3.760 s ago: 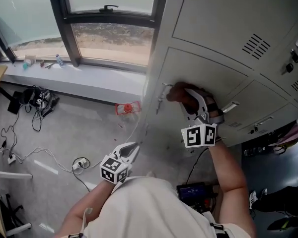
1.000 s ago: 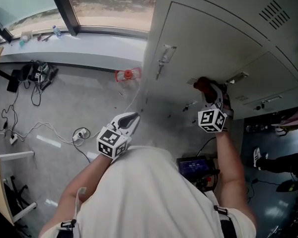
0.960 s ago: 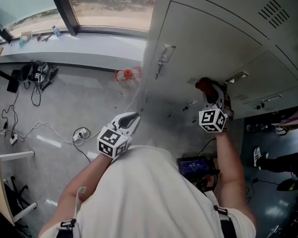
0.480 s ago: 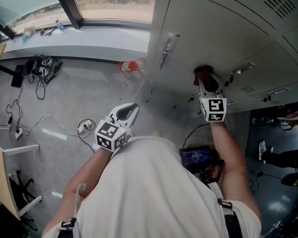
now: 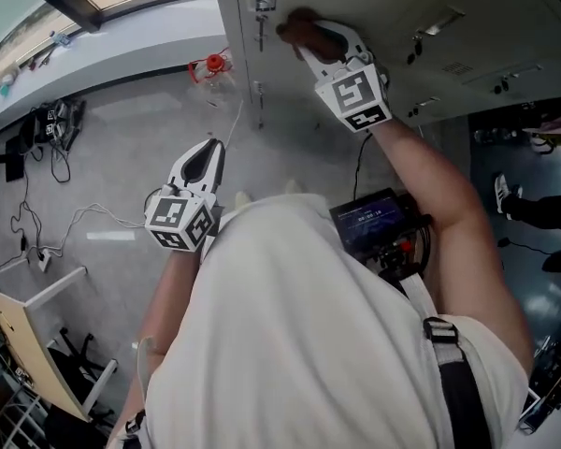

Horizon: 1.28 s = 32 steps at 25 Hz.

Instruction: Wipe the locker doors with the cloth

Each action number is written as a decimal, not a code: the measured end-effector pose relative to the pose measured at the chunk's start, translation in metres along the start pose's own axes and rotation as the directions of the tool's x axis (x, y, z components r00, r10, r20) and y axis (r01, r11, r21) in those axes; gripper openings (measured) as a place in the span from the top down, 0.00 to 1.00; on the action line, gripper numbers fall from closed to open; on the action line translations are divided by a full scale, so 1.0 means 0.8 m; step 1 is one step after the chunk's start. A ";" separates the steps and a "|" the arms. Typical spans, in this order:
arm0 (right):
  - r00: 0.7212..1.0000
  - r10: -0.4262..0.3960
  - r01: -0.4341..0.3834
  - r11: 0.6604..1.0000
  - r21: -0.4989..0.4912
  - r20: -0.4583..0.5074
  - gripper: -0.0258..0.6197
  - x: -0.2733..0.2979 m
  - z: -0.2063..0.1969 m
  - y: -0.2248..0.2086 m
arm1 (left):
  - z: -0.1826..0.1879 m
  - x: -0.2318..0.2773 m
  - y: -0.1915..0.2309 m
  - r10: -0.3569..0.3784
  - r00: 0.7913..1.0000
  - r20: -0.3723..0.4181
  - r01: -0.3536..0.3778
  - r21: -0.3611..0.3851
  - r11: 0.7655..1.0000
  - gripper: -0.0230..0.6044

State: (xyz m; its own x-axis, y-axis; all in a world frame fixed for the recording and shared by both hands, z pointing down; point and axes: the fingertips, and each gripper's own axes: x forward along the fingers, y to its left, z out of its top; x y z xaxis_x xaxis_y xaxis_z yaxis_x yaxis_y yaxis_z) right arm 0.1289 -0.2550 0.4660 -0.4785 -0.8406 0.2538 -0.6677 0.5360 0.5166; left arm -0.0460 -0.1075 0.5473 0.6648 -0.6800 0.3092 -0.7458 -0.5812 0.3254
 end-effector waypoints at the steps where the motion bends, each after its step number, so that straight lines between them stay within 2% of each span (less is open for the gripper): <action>1: 1.000 0.031 -0.031 0.999 0.029 0.004 0.78 0.008 0.004 0.006 | 0.003 0.000 0.000 0.002 1.000 0.008 -0.002 -0.001 1.000 0.91; 4: 0.995 0.098 -0.100 0.979 0.177 0.020 0.78 0.029 0.004 0.025 | 0.001 -0.002 0.000 0.015 1.000 0.022 -0.015 -0.008 1.000 0.91; 6: 0.990 0.136 -0.136 0.943 0.305 0.020 0.78 0.041 -0.004 0.044 | -0.011 -0.007 0.001 0.027 1.000 0.014 -0.027 -0.020 0.999 0.91; 8: 0.982 0.186 -0.173 0.884 0.434 0.014 0.78 0.058 -0.007 0.067 | -0.019 -0.017 0.007 0.044 0.999 0.006 -0.044 -0.029 0.999 0.91; 10: 0.971 0.238 -0.206 0.810 0.549 0.014 0.78 0.077 -0.003 0.087 | -0.020 -0.025 0.014 0.060 0.998 0.008 -0.060 -0.035 0.998 0.91; 13: 0.954 0.300 -0.237 0.721 0.651 0.014 0.78 0.097 0.001 0.108 | -0.019 -0.031 0.020 0.074 0.997 0.010 -0.074 -0.037 0.997 0.91; 15: 0.947 0.322 -0.225 0.680 0.698 -0.009 0.78 0.100 -0.011 0.112 | -0.019 -0.031 0.020 0.076 0.997 0.008 -0.076 -0.035 0.997 0.91; 18: 0.945 0.318 -0.150 0.640 0.754 -0.082 0.78 0.081 -0.054 0.098 | -0.017 -0.028 0.020 0.068 0.998 0.005 -0.068 -0.032 0.997 0.91; 20: 0.950 0.285 -0.073 0.606 0.792 -0.131 0.78 0.056 -0.092 0.078 | -0.016 -0.023 0.018 0.056 0.998 -0.002 -0.056 -0.026 0.998 0.91; 24: 0.967 0.145 0.109 0.513 0.851 -0.212 0.78 -0.007 -0.164 0.021 | -0.015 -0.003 0.005 0.007 1.000 -0.016 -0.007 -0.009 1.000 0.91; 26: 0.966 0.063 0.189 0.486 0.854 -0.249 0.78 -0.039 -0.187 -0.012 | -0.014 0.008 -0.005 -0.025 0.999 -0.025 0.025 0.001 1.000 0.91; 30: 0.940 -0.062 0.328 0.429 0.841 -0.335 0.78 -0.097 -0.231 -0.064 | -0.009 0.027 -0.021 -0.075 0.997 -0.032 0.076 0.019 0.997 0.91; 32: 0.926 -0.086 0.371 0.399 0.838 -0.369 0.78 -0.113 -0.250 -0.076 | -0.008 0.030 -0.025 -0.086 0.996 -0.033 0.087 0.022 0.996 0.91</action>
State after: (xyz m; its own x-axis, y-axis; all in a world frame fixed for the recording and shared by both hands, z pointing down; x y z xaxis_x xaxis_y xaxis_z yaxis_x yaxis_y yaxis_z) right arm 0.3268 -0.2271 0.5755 -0.1748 -0.8530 0.4917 -0.9222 -0.0331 -0.3853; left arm -0.0150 -0.1095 0.5543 0.7274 -0.6123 0.3098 -0.6862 -0.6477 0.3311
